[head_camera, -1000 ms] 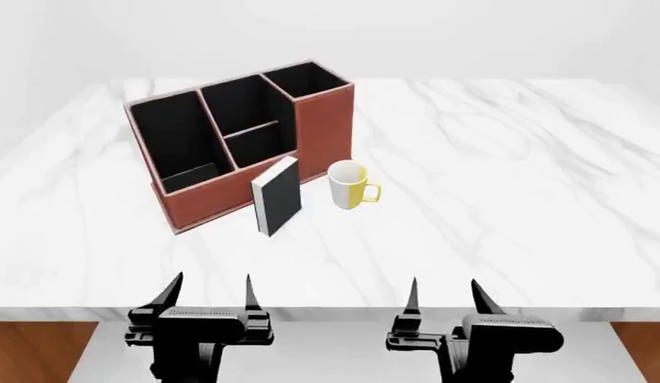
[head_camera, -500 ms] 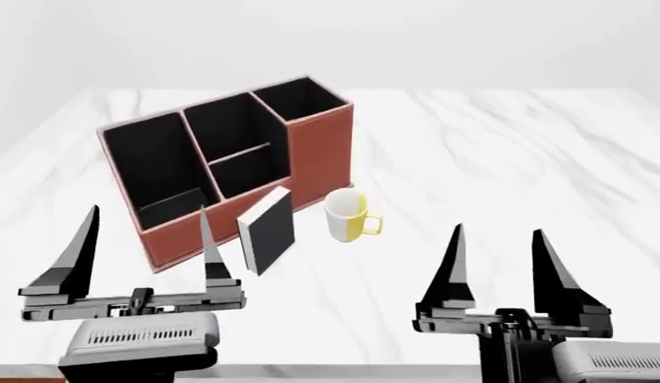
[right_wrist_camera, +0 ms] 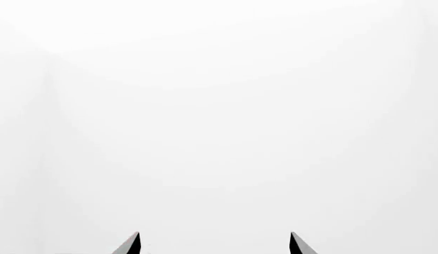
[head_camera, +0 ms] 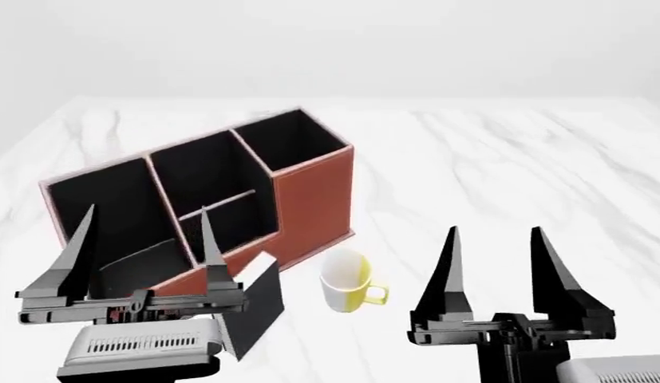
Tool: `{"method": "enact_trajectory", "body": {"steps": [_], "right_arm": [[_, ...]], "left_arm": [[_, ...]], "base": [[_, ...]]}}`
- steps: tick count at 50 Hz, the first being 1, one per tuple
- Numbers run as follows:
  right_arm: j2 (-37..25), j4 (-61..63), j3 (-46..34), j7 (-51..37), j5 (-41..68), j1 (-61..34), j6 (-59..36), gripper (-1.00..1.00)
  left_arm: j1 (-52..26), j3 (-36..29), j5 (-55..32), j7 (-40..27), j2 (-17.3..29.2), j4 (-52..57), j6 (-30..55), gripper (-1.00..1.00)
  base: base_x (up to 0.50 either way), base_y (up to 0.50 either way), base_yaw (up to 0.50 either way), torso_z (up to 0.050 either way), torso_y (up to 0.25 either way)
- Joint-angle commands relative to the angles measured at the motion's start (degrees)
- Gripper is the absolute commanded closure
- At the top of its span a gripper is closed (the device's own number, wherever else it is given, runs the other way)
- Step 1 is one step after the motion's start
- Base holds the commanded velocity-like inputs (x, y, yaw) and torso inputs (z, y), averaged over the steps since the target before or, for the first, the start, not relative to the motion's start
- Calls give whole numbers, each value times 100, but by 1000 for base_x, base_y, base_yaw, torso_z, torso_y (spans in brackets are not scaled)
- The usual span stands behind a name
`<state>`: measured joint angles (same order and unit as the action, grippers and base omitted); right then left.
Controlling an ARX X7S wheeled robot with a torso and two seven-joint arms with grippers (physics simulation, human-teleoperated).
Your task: Pick up the book and place it in the right compartment of the caddy.
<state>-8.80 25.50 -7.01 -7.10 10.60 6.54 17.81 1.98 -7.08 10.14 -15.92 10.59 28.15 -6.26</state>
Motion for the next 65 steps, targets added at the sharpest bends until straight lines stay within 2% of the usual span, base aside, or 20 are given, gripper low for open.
{"method": "enact_trajectory", "body": {"steps": [1, 15, 25, 32, 33, 36, 43, 47, 55, 58, 63, 65], "right_arm": [[-7, 8, -1, 104, -107, 23, 54, -100], [-76, -28, -56, 46, -62, 33, 101, -100], [-114, -26, -95, -28, -63, 33, 36, -100], [-146, -22, -114, -63, -74, 31, 51, -100], [-151, -16, -114, -67, -66, 32, 55, -100], [-156, -64, -127, -75, -65, 25, 83, -100], [-182, -53, -165, -106, -70, 29, 73, -100], [-205, -23, -164, -130, -52, 30, 57, -100], [-238, -23, -202, -152, -48, 36, 66, -100], [-250, -28, -220, -156, -49, 39, 74, -100], [-274, -15, -242, -171, -33, 34, 49, -100], [-284, -8, -251, -174, -27, 37, 51, -100]], "left_arm": [[52, 55, 36, 51, -53, -57, -148, -100], [61, 5, 13, -8, -5, -24, -98, -100], [31, -6, -161, 24, 19, -89, 108, -100], [-106, 173, -1097, 402, 45, 341, 1358, -100], [-138, 212, -1325, 569, 164, 620, 1803, -100], [-162, 334, -1571, 740, 393, 1043, 2435, -100], [-53, 446, -2024, 990, 714, 1867, 3377, -100], [-52, 648, -2596, 1127, 848, 2416, 4153, -100], [-625, 1616, -4311, 1094, 1069, 3126, 6073, -100], [-998, 1873, -5509, 459, 1429, 3176, 6521, -100], [-1815, 2566, -7876, -710, 1583, 2960, 7385, -100], [-2012, 2591, -8243, -985, 1641, 2882, 7507, -100]], "base": [[500, 0, 0, 0, 0], [500, 0, 0, 0, 1], [69, 0, 0, 0, 1], [0, 0, 0, 0, 0], [0, 0, 0, 0, 0], [0, 0, 0, 0, 0], [0, 0, 0, 0, 0], [0, 0, 0, 0, 0], [0, 0, 0, 0, 0], [0, 0, 0, 0, 0], [0, 0, 0, 0, 0], [0, 0, 0, 0, 0]]}}
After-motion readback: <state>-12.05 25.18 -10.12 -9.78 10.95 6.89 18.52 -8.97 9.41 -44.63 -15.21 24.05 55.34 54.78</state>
